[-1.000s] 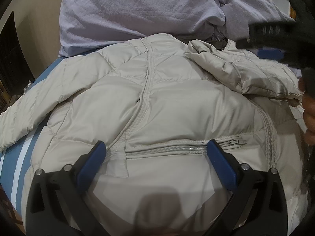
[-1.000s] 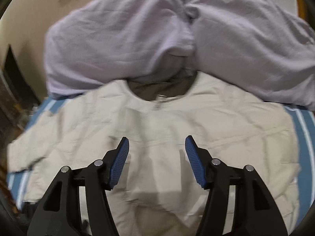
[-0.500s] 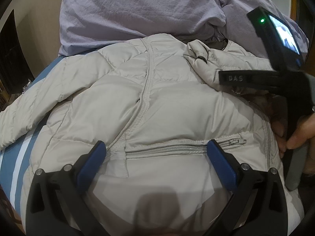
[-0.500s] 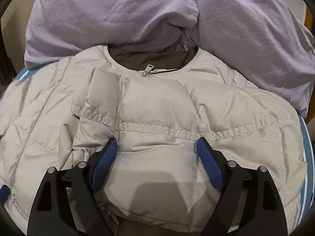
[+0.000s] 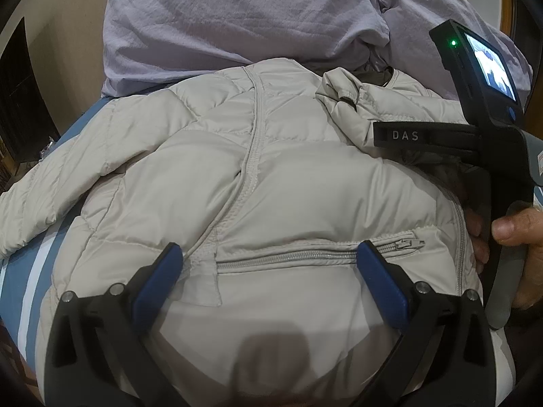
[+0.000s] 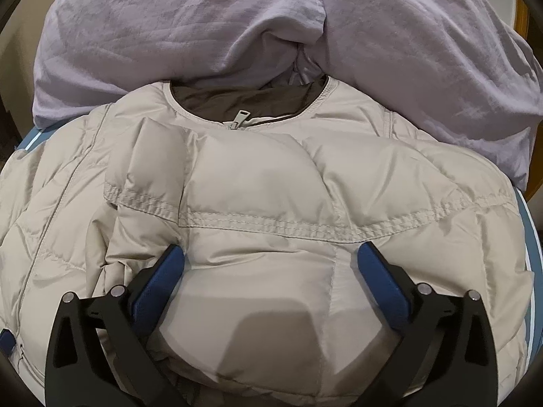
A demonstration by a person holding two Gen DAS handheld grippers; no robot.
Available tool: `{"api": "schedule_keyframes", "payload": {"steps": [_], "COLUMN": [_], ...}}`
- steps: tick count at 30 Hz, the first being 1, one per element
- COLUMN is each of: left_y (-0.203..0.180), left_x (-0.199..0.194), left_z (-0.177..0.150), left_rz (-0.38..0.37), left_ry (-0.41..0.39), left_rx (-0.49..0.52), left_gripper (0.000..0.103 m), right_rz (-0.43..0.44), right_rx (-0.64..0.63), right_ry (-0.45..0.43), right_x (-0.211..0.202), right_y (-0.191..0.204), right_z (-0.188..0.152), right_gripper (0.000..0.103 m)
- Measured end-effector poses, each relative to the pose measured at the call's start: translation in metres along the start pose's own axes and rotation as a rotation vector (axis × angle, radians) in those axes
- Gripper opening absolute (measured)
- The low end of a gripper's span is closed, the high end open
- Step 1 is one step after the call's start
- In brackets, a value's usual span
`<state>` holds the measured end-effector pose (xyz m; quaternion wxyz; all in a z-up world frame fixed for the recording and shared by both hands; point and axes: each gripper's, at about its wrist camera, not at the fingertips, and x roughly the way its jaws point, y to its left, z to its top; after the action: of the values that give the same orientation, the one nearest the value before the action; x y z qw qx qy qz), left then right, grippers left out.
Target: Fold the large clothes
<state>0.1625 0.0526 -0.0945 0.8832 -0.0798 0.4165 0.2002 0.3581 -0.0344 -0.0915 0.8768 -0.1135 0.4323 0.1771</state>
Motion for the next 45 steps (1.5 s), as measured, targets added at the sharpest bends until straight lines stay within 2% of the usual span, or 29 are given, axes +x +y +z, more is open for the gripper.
{"api": "schedule_keyframes", "payload": {"steps": [10,45], "left_y": [-0.0021,-0.0025], "left_x": [-0.0021,-0.0015], "left_z": [0.0,0.0004], "left_rz": [0.027,0.024], "left_ry": [-0.004,-0.004], "left_rx": [0.015,0.014], "left_gripper": [0.101,0.101], "right_rz": [0.013,0.012], "right_rx": [0.011,0.025], "right_ry": [0.002,0.002], "right_x": [0.0004,0.0], "right_y": [-0.0022,-0.0013], "right_z": [0.0,-0.0009], "right_gripper": [0.102,0.102]}}
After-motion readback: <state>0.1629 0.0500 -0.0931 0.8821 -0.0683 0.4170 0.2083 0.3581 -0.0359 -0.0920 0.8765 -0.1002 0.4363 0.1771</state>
